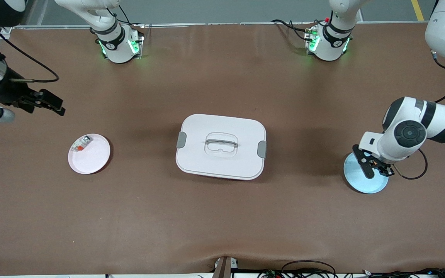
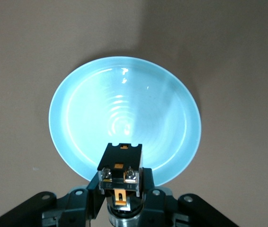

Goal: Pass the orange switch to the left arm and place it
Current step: 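Carry the switch with the left gripper while the right gripper withdraws, then lower the switch onto the light-blue plate and open the left gripper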

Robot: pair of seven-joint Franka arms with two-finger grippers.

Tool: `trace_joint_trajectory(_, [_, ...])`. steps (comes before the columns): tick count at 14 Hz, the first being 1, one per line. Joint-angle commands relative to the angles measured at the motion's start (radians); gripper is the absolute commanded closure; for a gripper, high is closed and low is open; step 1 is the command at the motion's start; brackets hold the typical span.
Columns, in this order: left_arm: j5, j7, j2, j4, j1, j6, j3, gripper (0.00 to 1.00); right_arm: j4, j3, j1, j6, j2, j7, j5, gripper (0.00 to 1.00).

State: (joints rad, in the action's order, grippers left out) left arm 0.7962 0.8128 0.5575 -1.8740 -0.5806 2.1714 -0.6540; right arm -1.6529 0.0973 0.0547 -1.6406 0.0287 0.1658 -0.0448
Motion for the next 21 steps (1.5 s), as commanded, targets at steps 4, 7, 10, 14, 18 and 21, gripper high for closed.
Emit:
trace_joint_trajectory(4, [0.188,0.028,0.097,0.007,-0.013,0.096,-0.009,1.0,0.021,0.015,0.027,0.041,0.03,-0.017,0.014,0.0])
trace_joint_trajectory(7, [0.25,0.026,0.117,0.007,-0.005,0.102,-0.007,1.0,0.022,0.013,0.028,0.042,0.03,-0.02,0.014,0.0])
trace_joint_trajectory(10, [0.255,0.032,0.114,-0.001,-0.013,0.099,-0.007,1.0,0.035,0.013,0.027,0.044,0.028,-0.022,0.017,0.0])
trace_joint_trajectory(14, [0.256,0.023,0.125,0.001,-0.004,0.097,-0.006,0.88,0.035,0.015,0.042,0.044,0.027,-0.072,0.017,0.0])
trace_joint_trajectory(18, [0.294,0.02,0.139,-0.004,-0.001,0.099,-0.001,0.86,0.035,0.016,0.04,0.044,0.027,-0.074,0.017,0.0])
trace_joint_trajectory(21, [0.307,0.02,0.142,-0.008,0.002,0.102,-0.001,0.63,0.035,0.016,0.039,0.044,0.027,-0.074,0.017,0.0])
